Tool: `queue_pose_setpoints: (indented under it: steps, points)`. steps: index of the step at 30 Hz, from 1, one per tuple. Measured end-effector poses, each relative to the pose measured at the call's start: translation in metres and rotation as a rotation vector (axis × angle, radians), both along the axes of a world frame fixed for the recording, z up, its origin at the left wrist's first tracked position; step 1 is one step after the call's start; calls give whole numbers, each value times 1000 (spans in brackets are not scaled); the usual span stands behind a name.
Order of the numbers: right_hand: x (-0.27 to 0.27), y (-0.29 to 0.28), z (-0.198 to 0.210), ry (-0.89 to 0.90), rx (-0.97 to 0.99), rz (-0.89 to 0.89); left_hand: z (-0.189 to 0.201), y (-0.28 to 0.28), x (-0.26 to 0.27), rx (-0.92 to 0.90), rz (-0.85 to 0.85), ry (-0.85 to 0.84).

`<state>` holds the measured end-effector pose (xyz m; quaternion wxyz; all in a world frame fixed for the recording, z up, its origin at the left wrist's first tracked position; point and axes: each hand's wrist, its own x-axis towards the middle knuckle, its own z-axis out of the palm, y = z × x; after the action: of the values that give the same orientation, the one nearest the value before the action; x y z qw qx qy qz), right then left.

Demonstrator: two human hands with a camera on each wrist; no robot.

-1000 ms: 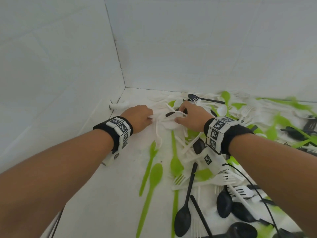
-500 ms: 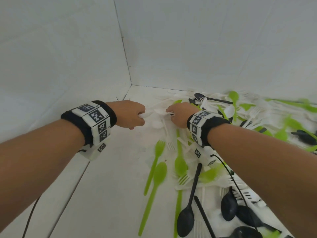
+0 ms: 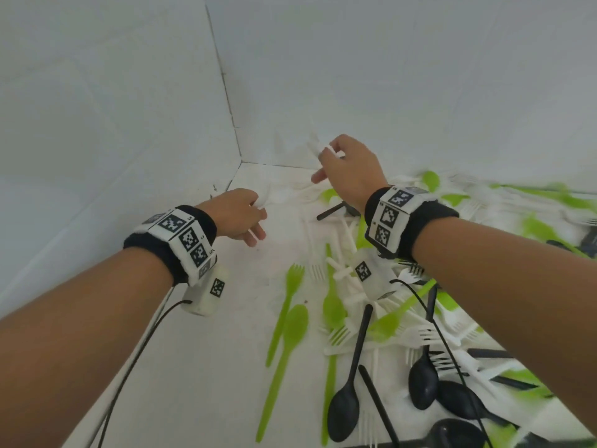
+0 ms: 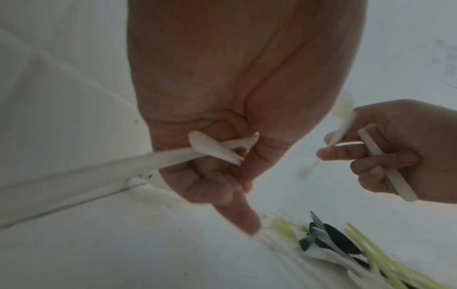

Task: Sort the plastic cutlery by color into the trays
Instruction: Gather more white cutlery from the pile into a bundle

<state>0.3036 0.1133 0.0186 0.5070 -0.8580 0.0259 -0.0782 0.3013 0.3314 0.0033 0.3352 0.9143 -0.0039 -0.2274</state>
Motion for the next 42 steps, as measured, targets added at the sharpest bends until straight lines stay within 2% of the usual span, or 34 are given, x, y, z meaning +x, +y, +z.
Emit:
queue_pose_setpoints:
  steps: [2,3,6,8,11,13,18,23,28,30,32,37,39,42]
  points:
    - [-3,-4,9,27,153,-39,-1,-5,3,-100,89,-75]
    - [-2,-7,8,29,165,-56,-3,-8,5,-151,146,-136]
    - [-7,-19,-1,14,15,-112,-8,-22,7,-278,273,-258]
    - [-13,-31,-8,79,-48,-113,-13,-39,1,-217,201,-285]
    - [-24,-53,-16,227,-186,-114,-25,-70,-8,-9,0,-321]
    - [-33,-69,-22,253,-215,-155,-34,-93,-11,109,-97,-328]
    - [-62,-89,-31,251,-188,-241,-42,-134,-15,171,-154,-213]
    - [-83,-98,-39,297,-392,-102,-33,-146,-16,111,-143,-204]
    - [-96,-102,-43,297,-446,5,-24,-137,-21,-191,90,-172]
    - [-101,-102,-41,309,-422,88,-21,-133,-24,-270,111,-152]
    - [-107,-98,-37,313,-462,202,-16,-127,-28,-252,82,-134]
    - [-113,-81,-39,368,-572,418,-6,-114,-35,-72,1,-141]
    - [-113,-77,-44,384,-690,432,-2,-110,-38,-9,-7,-155]
    - [-114,-79,-44,374,-768,358,3,-104,-44,28,-7,-203]
